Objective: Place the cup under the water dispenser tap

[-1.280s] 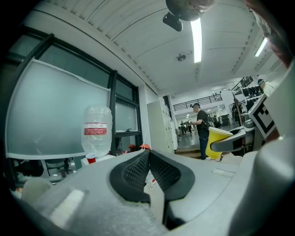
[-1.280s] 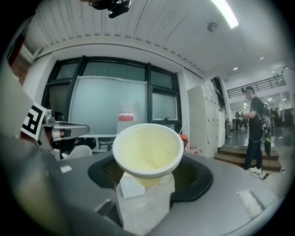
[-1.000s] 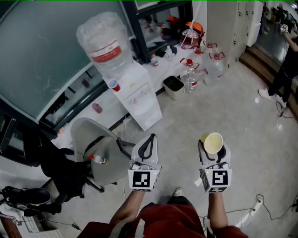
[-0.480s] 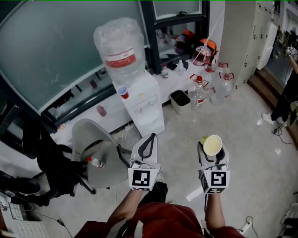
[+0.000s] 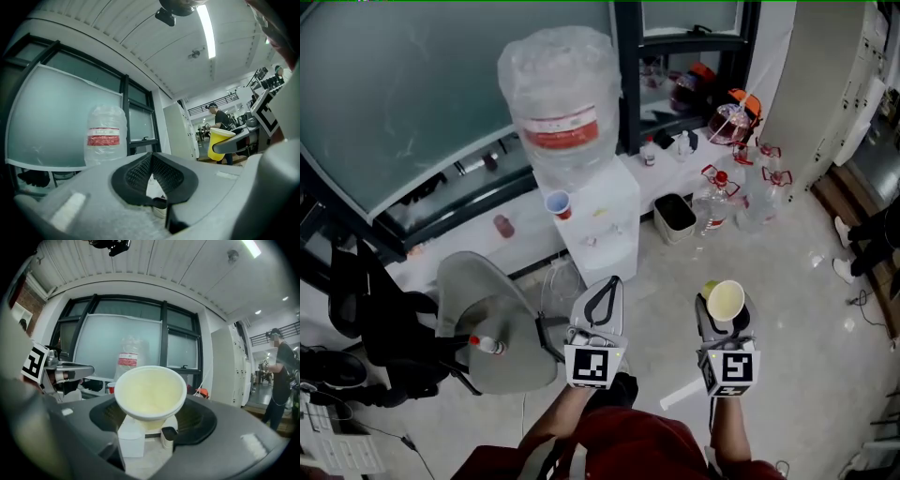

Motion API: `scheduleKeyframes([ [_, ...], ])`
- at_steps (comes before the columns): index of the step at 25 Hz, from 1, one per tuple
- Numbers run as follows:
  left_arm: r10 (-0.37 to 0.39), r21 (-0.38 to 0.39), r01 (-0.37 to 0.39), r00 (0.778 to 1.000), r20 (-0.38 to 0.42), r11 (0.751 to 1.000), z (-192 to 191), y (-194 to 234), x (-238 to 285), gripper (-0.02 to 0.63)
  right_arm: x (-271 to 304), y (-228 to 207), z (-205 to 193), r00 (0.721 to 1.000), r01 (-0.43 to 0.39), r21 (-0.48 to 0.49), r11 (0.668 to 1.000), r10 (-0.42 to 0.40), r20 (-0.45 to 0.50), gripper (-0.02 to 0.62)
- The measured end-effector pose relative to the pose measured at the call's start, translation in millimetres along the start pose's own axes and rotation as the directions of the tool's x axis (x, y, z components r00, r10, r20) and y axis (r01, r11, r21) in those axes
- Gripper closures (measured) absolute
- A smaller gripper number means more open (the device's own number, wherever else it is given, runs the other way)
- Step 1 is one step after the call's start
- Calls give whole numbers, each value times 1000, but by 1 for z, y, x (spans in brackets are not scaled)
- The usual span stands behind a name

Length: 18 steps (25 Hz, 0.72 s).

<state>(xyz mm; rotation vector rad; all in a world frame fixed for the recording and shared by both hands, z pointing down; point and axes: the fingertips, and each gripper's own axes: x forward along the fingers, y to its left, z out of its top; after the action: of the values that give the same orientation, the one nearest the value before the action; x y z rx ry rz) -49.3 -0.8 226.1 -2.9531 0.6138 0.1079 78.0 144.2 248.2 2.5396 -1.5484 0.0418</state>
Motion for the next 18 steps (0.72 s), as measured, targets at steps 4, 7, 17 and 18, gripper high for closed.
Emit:
scheduleKeyframes([
  [4,21,-3,-21,1000,-23,1000,-15,41,36,611,65,14,7,999,-43,4,999,43,-6,302],
  [7,51,-17,-52,998,-39,998,-25,70,56,611,107,29,12,996,-89,0,996,89,-13,302],
  [17,184,-25,-186,981,-63,982,-44,141,82,611,197,71,23,974,-226,-4,974,226,-27,302],
  [18,200,-22,-202,978,-64,979,-45,145,83,611,204,74,24,970,-243,-4,970,243,-24,302],
])
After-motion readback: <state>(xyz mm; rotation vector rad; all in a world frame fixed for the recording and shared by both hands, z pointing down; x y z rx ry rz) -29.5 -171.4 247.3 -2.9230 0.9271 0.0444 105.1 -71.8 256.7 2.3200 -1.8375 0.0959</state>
